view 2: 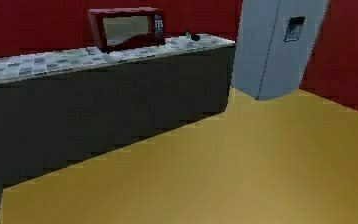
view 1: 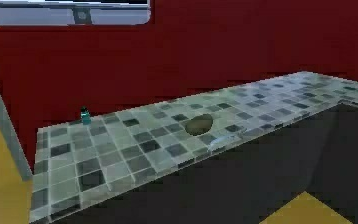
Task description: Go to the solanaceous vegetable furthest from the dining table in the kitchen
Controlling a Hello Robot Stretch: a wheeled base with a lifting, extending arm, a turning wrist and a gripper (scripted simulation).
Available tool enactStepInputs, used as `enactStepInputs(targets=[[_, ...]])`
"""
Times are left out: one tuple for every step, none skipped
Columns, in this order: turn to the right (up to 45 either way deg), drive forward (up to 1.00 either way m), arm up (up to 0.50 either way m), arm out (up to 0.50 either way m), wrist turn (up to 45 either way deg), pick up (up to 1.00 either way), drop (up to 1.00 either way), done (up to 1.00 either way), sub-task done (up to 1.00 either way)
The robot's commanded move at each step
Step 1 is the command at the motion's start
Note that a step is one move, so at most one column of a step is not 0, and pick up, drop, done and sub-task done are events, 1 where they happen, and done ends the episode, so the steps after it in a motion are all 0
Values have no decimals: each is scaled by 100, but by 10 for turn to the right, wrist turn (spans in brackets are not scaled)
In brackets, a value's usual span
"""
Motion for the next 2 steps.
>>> enactStepInputs(targets=[[-450, 0, 0, 0, 0, 0, 0, 0, 0], [-450, 0, 0, 0, 0, 0, 0, 0, 0]])
